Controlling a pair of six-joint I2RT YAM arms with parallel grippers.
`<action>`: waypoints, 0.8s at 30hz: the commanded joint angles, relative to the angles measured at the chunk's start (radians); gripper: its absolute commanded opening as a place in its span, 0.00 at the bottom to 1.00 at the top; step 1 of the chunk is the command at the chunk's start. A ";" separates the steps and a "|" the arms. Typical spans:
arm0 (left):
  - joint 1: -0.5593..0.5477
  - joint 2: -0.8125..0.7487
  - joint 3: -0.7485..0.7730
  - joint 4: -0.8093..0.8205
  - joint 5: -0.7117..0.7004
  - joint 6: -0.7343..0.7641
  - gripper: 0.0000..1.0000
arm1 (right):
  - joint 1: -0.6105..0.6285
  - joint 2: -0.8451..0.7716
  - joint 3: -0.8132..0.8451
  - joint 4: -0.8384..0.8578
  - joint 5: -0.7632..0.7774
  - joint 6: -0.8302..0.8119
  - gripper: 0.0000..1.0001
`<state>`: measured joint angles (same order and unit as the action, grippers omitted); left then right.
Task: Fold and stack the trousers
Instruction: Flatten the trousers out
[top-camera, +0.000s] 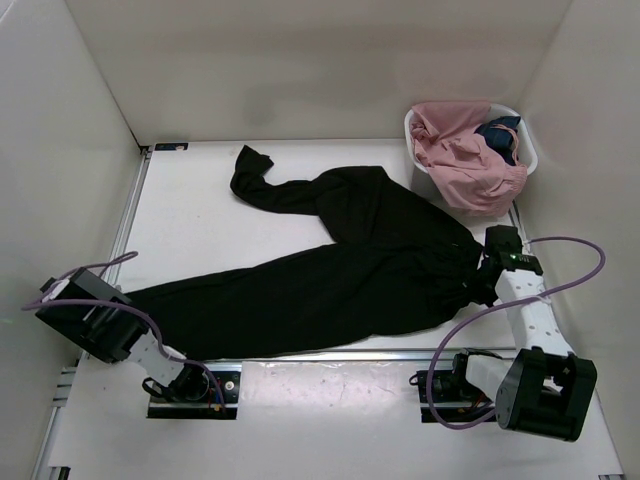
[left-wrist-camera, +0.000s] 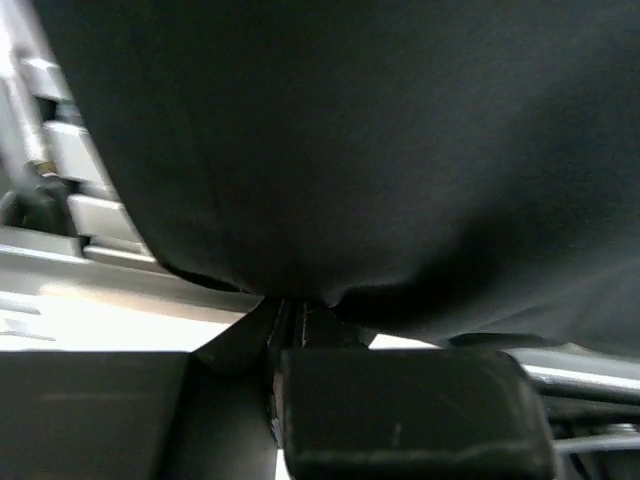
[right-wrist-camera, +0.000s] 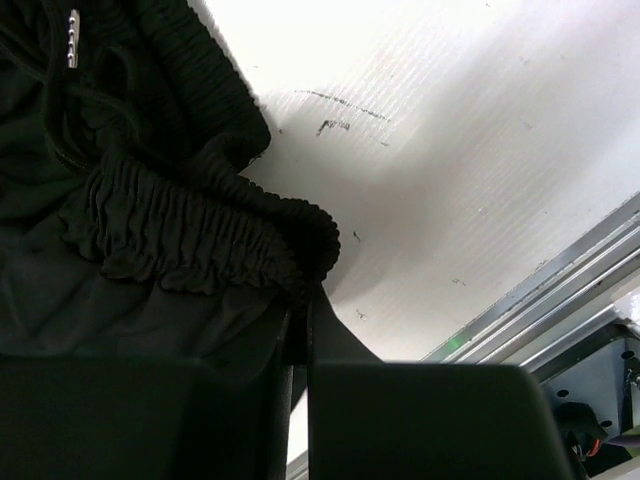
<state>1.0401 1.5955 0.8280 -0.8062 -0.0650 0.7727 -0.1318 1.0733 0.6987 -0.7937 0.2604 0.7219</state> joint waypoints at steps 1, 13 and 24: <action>-0.029 0.021 0.057 -0.060 0.181 -0.009 0.14 | -0.006 0.007 0.074 -0.011 0.057 -0.001 0.00; -0.216 0.030 0.289 -0.111 0.202 -0.107 0.14 | -0.212 -0.245 0.044 -0.246 0.249 0.161 0.00; -0.206 0.021 0.125 -0.028 0.071 -0.076 0.44 | -0.212 -0.276 -0.004 -0.282 0.341 0.243 0.48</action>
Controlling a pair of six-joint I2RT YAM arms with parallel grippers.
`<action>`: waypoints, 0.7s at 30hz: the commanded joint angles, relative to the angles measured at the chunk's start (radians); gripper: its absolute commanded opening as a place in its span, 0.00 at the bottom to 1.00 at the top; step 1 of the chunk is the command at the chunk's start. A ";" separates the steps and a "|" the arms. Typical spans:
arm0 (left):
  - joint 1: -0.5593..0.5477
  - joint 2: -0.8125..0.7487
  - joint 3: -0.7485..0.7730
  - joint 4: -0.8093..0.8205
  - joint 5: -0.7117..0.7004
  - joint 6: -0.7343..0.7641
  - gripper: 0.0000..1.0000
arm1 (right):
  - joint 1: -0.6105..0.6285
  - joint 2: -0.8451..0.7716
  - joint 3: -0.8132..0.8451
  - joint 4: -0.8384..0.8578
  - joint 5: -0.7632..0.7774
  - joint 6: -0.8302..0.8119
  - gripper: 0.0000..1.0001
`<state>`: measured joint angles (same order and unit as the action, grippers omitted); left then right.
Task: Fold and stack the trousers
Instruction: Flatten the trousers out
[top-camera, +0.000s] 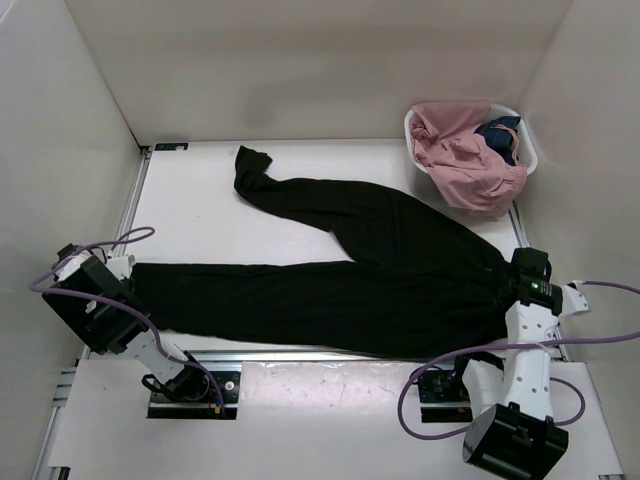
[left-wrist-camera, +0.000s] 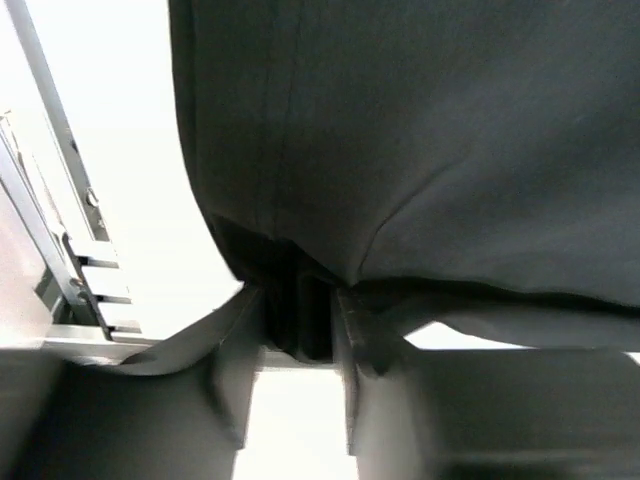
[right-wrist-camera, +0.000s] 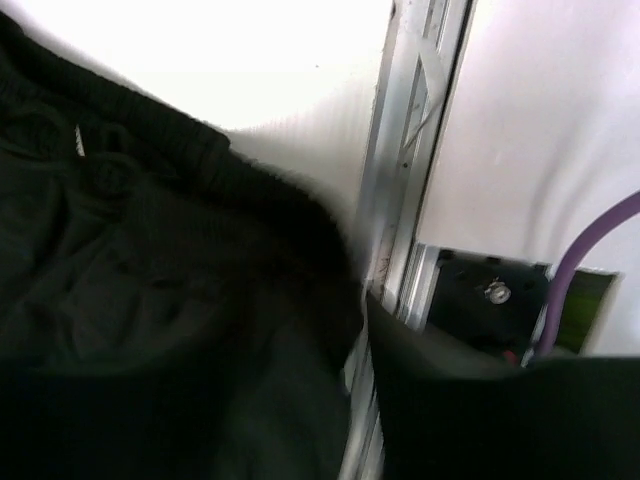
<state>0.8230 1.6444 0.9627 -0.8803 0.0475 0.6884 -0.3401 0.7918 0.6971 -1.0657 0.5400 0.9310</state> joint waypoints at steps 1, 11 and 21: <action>0.025 -0.038 -0.010 0.046 -0.050 0.008 0.49 | -0.004 0.006 -0.002 -0.010 0.061 0.034 0.61; -0.037 -0.145 0.178 0.000 -0.081 0.002 0.74 | -0.004 -0.017 0.168 0.152 0.062 -0.173 0.80; -0.675 0.133 0.597 -0.009 0.082 -0.326 0.86 | 0.168 0.268 0.208 0.308 -0.129 -0.274 0.78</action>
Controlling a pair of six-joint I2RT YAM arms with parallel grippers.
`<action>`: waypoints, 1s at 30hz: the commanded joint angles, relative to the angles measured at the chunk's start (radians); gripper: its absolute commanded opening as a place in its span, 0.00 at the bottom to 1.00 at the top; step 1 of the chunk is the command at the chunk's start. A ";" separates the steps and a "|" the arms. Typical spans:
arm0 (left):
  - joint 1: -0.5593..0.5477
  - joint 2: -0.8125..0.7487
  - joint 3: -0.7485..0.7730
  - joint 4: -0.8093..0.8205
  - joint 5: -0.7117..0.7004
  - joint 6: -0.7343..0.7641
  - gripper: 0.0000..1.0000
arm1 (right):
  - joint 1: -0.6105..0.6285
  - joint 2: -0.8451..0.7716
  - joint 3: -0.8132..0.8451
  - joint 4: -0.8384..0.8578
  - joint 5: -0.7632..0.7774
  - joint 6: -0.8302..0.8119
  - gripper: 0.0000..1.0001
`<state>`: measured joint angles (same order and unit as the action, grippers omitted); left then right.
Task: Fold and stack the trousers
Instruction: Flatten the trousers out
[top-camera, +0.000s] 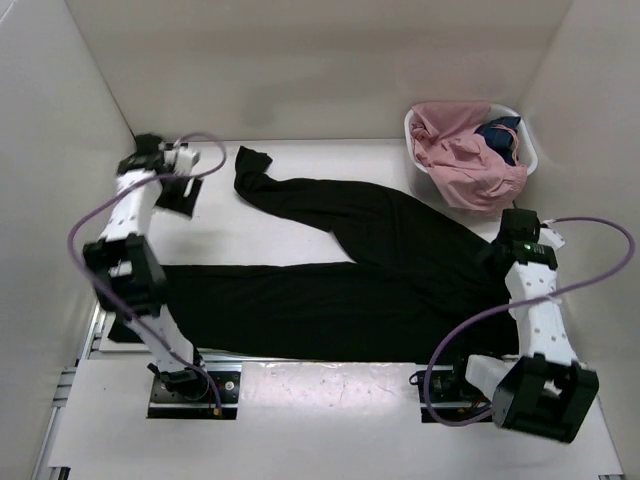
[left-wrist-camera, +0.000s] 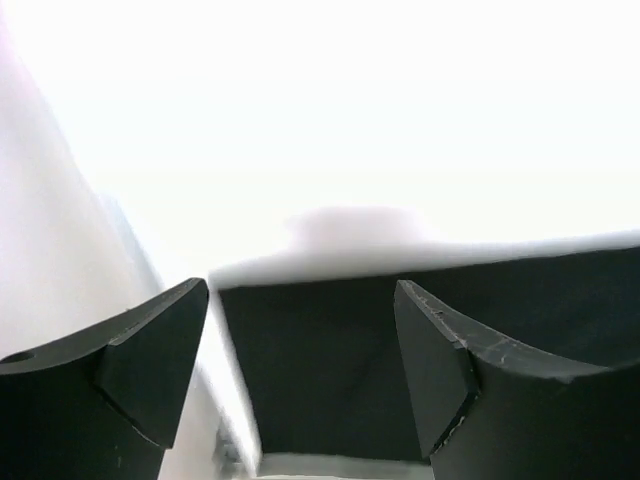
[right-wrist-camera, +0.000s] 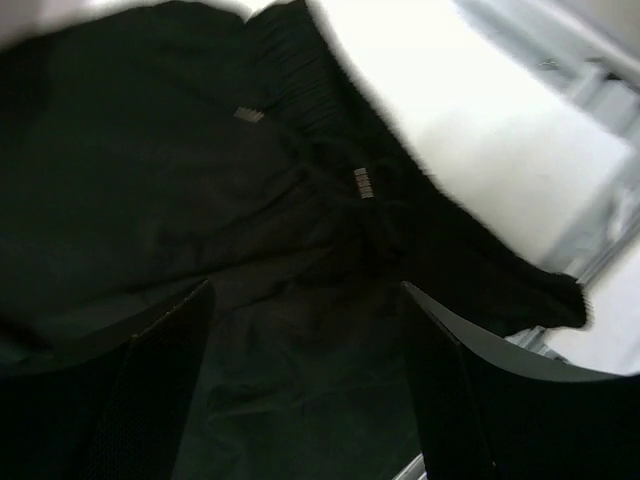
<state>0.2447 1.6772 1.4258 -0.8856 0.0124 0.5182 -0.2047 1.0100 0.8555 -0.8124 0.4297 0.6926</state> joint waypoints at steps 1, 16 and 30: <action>-0.120 0.218 0.295 -0.004 0.136 -0.191 0.86 | 0.033 0.083 0.050 0.082 -0.019 -0.045 0.78; -0.349 0.786 0.786 0.102 0.009 -0.359 0.91 | -0.038 0.358 0.059 0.197 -0.140 0.063 0.76; -0.164 0.295 0.025 0.145 0.106 -0.314 0.14 | -0.048 0.446 -0.125 0.251 -0.243 0.114 0.00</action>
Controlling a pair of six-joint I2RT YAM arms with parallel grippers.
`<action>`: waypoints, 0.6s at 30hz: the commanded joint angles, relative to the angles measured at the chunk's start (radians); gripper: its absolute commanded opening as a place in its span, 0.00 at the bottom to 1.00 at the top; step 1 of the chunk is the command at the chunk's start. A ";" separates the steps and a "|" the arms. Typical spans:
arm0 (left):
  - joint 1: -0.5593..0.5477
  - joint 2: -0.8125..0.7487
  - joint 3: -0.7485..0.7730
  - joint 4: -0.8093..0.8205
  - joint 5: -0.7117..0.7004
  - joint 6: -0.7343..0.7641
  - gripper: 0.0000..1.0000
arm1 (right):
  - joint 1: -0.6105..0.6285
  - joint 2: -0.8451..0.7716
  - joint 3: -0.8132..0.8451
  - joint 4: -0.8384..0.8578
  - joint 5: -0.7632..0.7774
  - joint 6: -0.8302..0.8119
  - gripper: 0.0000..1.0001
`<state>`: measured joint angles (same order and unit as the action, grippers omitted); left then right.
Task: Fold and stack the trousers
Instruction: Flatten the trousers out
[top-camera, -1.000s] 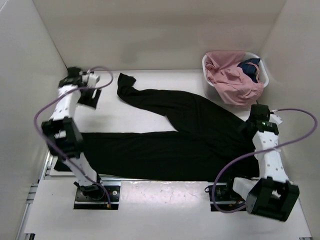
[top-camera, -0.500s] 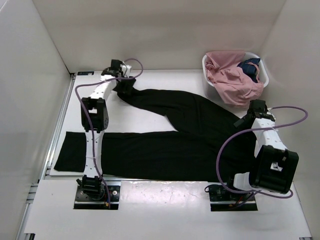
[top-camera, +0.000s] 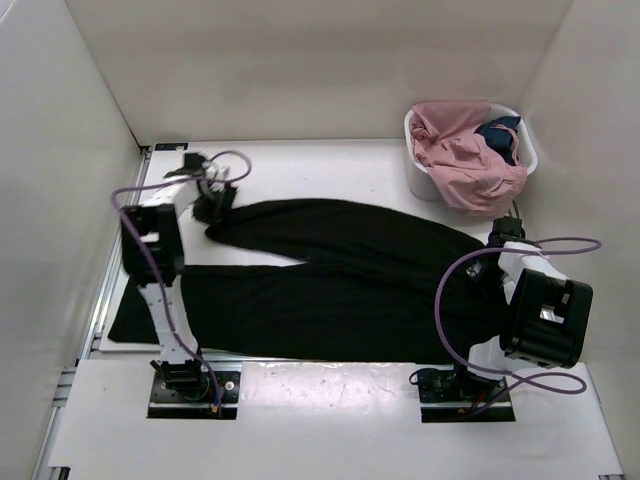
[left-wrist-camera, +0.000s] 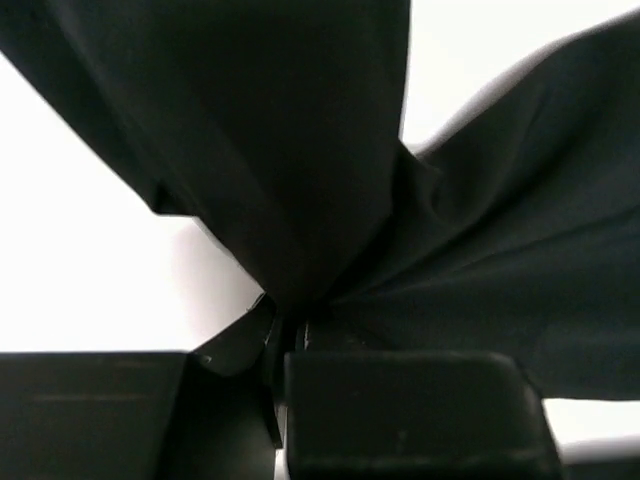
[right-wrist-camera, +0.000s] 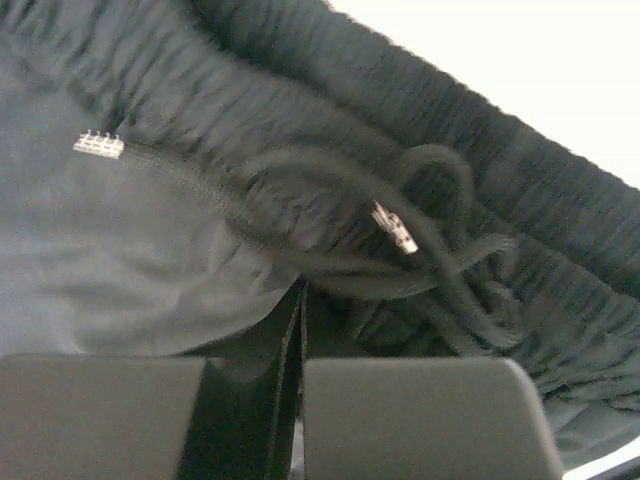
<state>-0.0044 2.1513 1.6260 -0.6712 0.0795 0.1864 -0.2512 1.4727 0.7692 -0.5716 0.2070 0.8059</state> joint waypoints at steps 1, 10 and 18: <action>0.086 -0.226 -0.227 -0.070 0.048 0.028 0.16 | -0.002 -0.026 -0.050 0.010 -0.020 0.001 0.00; 0.181 -0.588 -0.445 -0.156 0.042 0.134 0.73 | 0.020 -0.103 0.019 -0.053 -0.055 -0.115 0.04; 0.201 -0.406 -0.164 -0.130 -0.102 0.104 0.87 | 0.020 -0.055 0.310 -0.174 0.002 -0.189 0.47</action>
<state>0.1883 1.6630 1.4017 -0.8192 0.0566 0.3000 -0.2344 1.4078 0.9653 -0.7044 0.1799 0.6628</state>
